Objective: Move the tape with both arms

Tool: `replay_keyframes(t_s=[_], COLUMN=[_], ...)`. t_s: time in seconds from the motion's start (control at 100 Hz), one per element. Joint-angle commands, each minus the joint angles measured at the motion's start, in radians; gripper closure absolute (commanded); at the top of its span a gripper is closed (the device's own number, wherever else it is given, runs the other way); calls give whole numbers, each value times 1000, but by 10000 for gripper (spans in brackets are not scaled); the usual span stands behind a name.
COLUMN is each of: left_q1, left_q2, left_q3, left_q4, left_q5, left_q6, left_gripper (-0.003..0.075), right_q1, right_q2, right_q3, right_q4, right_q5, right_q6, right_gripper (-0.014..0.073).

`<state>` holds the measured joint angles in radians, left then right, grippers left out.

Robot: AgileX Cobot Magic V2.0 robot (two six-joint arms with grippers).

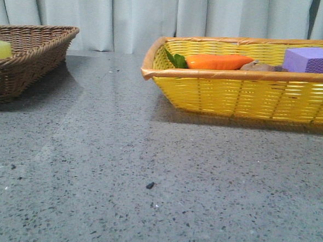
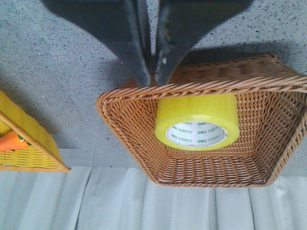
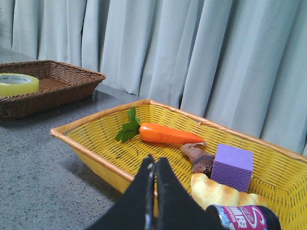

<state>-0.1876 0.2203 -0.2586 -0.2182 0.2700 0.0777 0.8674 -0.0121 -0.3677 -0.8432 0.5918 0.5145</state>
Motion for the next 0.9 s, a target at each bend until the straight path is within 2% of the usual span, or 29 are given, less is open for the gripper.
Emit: replay_keyframes(t_s=[0.0,0.44,0.66,0.79,0.89], left_q1=[-1,-1,67,160,189], left_q2=[8,8,8,-8,-71], left_q3=[-26,-26,29,108,182], left_q4=[-14,-14,224,218,218], left_q5=[-84,-86,-106,-208,-327], left_q6=[-1,-1,-1,-6,-6], left_gripper=[741,741,741,741,741], right_q1=[-3,-3,-3,-3,-3], right_q2=[-15,-15,-15,-15,-15], right_q3=[-21,-21,-21,-21,-21], right_q4=[-48,-48,-48,-48,-48], right_q5=[-45,-43,-43,-43,-43], right_q6=[1,1,1,1,1], right_gripper=[660,660,660,660,660])
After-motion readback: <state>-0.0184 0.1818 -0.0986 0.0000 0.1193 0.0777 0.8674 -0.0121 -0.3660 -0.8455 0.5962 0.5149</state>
